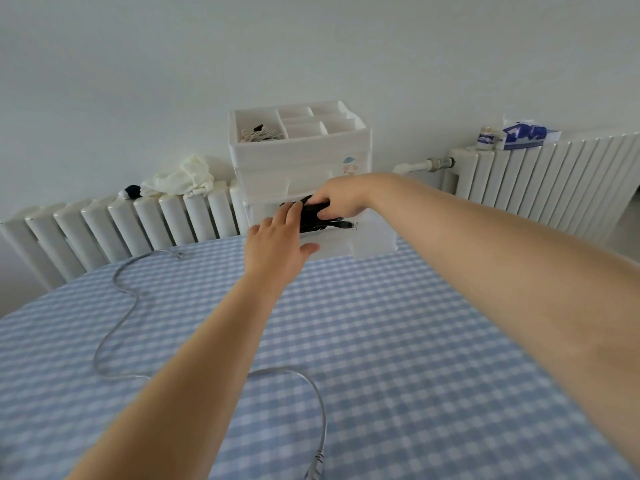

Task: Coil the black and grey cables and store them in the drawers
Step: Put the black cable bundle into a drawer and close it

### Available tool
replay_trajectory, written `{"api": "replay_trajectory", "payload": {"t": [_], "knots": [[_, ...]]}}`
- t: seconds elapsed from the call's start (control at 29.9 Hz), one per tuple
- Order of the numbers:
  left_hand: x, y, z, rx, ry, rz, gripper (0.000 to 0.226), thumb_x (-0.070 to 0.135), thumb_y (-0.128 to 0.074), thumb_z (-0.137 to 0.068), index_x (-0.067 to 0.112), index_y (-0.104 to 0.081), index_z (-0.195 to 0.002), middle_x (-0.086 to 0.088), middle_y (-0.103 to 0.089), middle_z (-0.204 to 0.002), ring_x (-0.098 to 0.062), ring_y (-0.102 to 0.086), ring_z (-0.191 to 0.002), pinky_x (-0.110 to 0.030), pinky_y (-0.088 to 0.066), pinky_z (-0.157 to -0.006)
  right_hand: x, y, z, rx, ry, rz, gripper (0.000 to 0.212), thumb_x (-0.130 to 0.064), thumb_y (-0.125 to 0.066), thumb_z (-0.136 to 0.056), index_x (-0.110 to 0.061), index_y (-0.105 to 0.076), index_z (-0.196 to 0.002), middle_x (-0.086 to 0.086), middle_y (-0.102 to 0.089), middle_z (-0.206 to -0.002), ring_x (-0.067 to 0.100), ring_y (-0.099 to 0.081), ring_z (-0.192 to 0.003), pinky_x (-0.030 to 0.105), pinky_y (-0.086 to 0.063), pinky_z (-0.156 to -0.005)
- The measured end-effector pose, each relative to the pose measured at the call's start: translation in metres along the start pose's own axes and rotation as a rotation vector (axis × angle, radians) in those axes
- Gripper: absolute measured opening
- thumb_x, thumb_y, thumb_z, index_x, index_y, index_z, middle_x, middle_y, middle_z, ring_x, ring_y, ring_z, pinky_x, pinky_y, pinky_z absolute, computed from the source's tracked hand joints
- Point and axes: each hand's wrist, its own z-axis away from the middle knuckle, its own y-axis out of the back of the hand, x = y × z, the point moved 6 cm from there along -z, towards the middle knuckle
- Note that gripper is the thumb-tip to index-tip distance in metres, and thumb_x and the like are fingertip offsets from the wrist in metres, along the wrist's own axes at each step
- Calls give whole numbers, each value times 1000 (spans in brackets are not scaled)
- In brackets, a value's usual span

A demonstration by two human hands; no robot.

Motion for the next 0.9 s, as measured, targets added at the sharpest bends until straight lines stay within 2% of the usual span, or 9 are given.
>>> {"api": "replay_trajectory", "payload": {"t": [0.1, 0.2, 0.3, 0.37, 0.5, 0.57, 0.63, 0.77, 0.9], "knots": [[5, 5, -8, -3, -45, 1, 65, 44, -56, -91, 22, -30, -146, -3, -44, -143, -29, -45, -124, -39, -36, -96, 7, 3, 5, 109, -54, 103, 27, -12, -44, -98, -20, -62, -117, 5, -58, -94, 22, -50, -83, 31, -36, -68], [10, 3, -10, -24, -97, -9, 62, 40, -52, -95, 26, -26, -149, -1, -40, -146, -28, -38, -129, -40, -34, -99, 23, 0, 12, 173, -97, 123, 28, -8, -44, -96, -19, -63, -114, 6, -62, -97, 24, -52, -84, 30, -37, -62], [20, -3, -9, -68, -155, 9, 60, 45, -49, -94, 27, -30, -148, -1, -34, -151, -26, -28, -138, -40, -28, -108, 42, -19, 18, 104, -87, -40, 24, -23, -45, -100, -14, -65, -111, 5, -63, -96, 23, -56, -89, 31, -39, -69], [27, -6, -9, -105, -193, 14, 61, 49, -49, -93, 26, -33, -147, -2, -32, -153, -24, -24, -142, -38, -22, -113, 44, -31, 19, 71, -91, -159, 41, -41, -37, -102, -11, -62, -94, 3, -58, -86, 21, -53, -83, 30, -36, -67], [25, -10, -14, -149, -169, 38, 51, 44, -51, -94, 21, -45, -138, -2, -47, -142, -23, -42, -131, -35, -33, -105, 43, -49, 22, 142, -72, -226, 33, -49, -31, -101, -35, -48, -75, -14, -51, -79, 16, -51, -85, 28, -33, -67], [22, -10, -14, -148, -185, 47, 41, 44, -52, -93, 19, -55, -125, 0, -59, -124, -22, -54, -115, -34, -42, -93, 41, -60, 23, 177, -33, -169, 24, -54, -34, -98, -43, -53, -88, -17, -55, -94, 16, -53, -96, 27, -38, -72], [21, -10, -15, -145, -210, 54, 36, 44, -52, -92, 18, -58, -117, 2, -63, -112, -21, -58, -104, -32, -44, -83, 43, -65, 22, 226, -41, -76, 42, -65, -37, -91, -39, -52, -121, -10, -53, -125, 17, -53, -114, 32, -43, -82], [20, -10, -23, -188, -189, 41, 40, 45, -49, -94, 15, -57, -118, -1, -60, -118, -24, -55, -108, -32, -43, -84, 46, -62, 15, 254, -70, -66, 47, -68, -37, -90, -29, -57, -106, -9, -58, -106, 19, -59, -100, 32, -40, -67], [21, -14, -30, -333, -157, 67, 49, 51, -45, -94, 12, -48, -124, -6, -51, -130, -25, -43, -123, -35, -38, -94, 51, -56, 17, 243, -126, 23, 54, -67, -31, -93, -29, -54, -122, -2, -61, -105, 18, -56, -87, 29, -33, -57]]}}
